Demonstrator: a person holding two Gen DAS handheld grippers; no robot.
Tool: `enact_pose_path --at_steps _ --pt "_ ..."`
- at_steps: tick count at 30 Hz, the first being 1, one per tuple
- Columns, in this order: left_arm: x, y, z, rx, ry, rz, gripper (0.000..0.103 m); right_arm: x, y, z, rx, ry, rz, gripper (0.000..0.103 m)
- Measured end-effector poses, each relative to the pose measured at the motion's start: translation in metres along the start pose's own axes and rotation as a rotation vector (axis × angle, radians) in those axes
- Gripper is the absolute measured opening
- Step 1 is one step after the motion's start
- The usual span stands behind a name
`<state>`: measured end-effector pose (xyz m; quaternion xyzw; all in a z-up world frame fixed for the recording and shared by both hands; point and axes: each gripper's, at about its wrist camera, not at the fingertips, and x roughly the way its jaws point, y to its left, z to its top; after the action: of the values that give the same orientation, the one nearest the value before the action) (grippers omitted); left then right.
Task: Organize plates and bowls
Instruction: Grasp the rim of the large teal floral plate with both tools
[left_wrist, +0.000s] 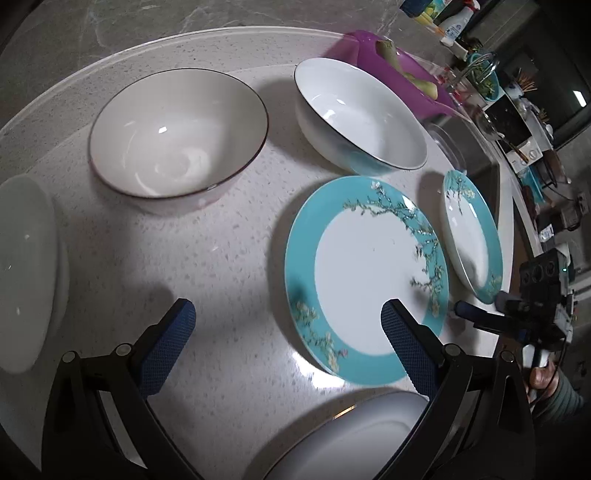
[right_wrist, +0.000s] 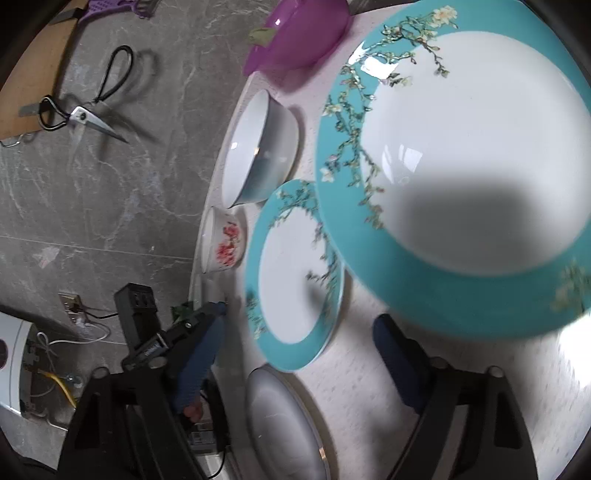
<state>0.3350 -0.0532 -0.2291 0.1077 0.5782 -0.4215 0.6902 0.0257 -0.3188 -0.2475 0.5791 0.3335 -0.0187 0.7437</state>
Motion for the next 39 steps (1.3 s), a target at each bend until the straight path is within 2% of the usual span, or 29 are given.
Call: enact_pose_path --at_steps 10,13,14,16,19,25,26,27,28,30,31,32,34,39 --pt "0.029 -0.007 0.011 0.047 0.04 0.01 0.101 0.021 0.0 0.012 -0.023 0.007 -0.034 0.074" --pt "0.036 -0.009 0.012 0.056 0.049 0.023 0.101 0.026 0.004 0.015 -0.037 0.013 -0.08 0.06" --pt "0.039 -0.009 0.013 0.057 0.052 0.027 0.099 0.028 0.005 0.015 -0.039 0.019 -0.094 0.058" --pt "0.045 -0.009 0.012 0.057 0.064 0.025 0.087 0.032 0.006 0.016 -0.034 0.028 -0.107 0.054" --pt "0.048 -0.013 0.014 0.066 0.053 0.036 0.081 0.035 0.009 0.017 -0.035 0.025 -0.124 0.054" --pt "0.052 -0.022 0.02 0.094 0.048 0.068 0.044 0.038 0.007 0.021 0.008 0.011 -0.125 0.051" --pt "0.053 -0.024 0.021 0.099 0.054 0.056 0.032 0.039 0.009 0.022 0.007 0.02 -0.132 0.051" --pt "0.054 -0.026 0.02 0.102 0.057 0.054 0.03 0.041 0.011 0.022 0.001 0.031 -0.144 0.049" --pt "0.054 -0.028 0.019 0.106 0.055 0.067 0.03 0.042 0.014 0.023 -0.011 0.045 -0.169 0.042" --pt "0.054 -0.029 0.018 0.105 0.052 0.077 0.03 0.045 0.017 0.024 -0.032 0.055 -0.227 0.028" --pt "0.053 -0.028 0.017 0.097 0.051 0.072 0.03 0.045 0.016 0.025 -0.034 0.064 -0.256 0.017" --pt "0.053 -0.028 0.016 0.09 0.05 0.068 0.029 0.045 0.014 0.025 -0.027 0.068 -0.269 0.012" --pt "0.053 -0.028 0.014 0.098 0.049 0.088 0.023 0.044 0.011 0.026 -0.018 0.069 -0.265 0.011" --pt "0.051 -0.025 0.008 0.09 0.047 0.095 0.021 0.045 0.021 0.019 -0.08 0.058 -0.307 0.012"
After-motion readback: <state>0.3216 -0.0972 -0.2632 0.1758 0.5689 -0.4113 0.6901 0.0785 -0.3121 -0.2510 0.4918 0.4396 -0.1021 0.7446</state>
